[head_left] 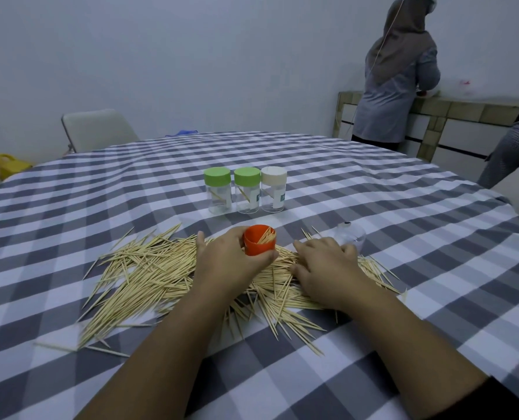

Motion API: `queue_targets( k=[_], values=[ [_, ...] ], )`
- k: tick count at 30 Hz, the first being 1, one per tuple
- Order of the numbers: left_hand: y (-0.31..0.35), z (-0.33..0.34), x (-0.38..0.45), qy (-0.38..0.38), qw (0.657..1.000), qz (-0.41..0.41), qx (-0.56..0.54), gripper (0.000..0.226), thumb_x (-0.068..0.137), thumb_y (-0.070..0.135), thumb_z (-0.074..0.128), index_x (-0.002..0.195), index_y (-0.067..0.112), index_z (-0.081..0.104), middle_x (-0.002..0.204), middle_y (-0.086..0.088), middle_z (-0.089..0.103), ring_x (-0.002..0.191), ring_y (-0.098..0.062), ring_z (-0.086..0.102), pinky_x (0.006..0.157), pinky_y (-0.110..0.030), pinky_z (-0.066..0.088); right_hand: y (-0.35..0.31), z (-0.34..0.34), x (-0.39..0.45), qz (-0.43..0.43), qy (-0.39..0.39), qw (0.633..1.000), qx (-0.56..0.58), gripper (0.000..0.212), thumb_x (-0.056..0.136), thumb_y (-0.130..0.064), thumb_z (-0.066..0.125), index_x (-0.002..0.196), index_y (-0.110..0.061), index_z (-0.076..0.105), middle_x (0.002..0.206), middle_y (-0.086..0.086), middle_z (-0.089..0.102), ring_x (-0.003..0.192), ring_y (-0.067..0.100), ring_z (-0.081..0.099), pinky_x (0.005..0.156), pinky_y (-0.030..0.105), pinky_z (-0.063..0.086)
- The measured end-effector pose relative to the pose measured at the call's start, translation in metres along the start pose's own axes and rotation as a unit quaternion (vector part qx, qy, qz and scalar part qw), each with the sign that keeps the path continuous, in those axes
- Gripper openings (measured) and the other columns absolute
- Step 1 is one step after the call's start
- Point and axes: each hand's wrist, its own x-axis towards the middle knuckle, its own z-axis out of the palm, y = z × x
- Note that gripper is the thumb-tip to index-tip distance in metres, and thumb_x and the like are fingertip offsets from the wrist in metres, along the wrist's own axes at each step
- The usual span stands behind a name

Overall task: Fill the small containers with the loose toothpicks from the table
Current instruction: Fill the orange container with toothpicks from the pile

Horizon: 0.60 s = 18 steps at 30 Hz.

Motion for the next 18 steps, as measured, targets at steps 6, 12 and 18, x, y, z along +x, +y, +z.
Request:
queue_targets(
  k=[6,12,18],
  values=[
    [0.0005,-0.0058,0.0022,0.017,1.000,-0.012,0.013,0.062,0.077,0.060,0.065,0.129,0.030,0.050,0.122,0.009,0.063,0.119,-0.010,0.052,0.118,-0.046,-0.004,-0.0027,0.0019,-0.0015,-0.005,0.025,0.998,-0.059,0.039,0.094,-0.022,0.034,0.132,-0.021,0.044,0.132,0.002,0.045,0.121,0.022,0.032,0.095,0.044,0.024],
    [0.0004,-0.0081,0.0029,0.017,0.999,-0.027,0.016,0.062,0.077,0.059,0.065,0.130,0.029,0.050,0.124,0.008,0.062,0.121,-0.012,0.051,0.118,-0.047,-0.004,-0.0034,0.0041,-0.0020,0.009,0.035,0.995,-0.094,0.042,0.089,-0.016,0.037,0.131,-0.016,0.042,0.130,0.006,0.045,0.120,0.025,0.034,0.094,0.044,0.025],
    [0.0010,-0.0073,0.0013,0.007,0.999,-0.030,0.026,0.065,0.078,0.060,0.063,0.133,0.029,0.047,0.126,0.007,0.061,0.125,-0.014,0.045,0.118,-0.049,0.000,-0.0044,0.0043,-0.0018,0.017,0.063,0.991,-0.113,0.027,0.089,-0.016,0.046,0.114,-0.016,0.053,0.118,0.005,0.050,0.113,0.026,0.038,0.089,0.042,0.028]
  ],
)
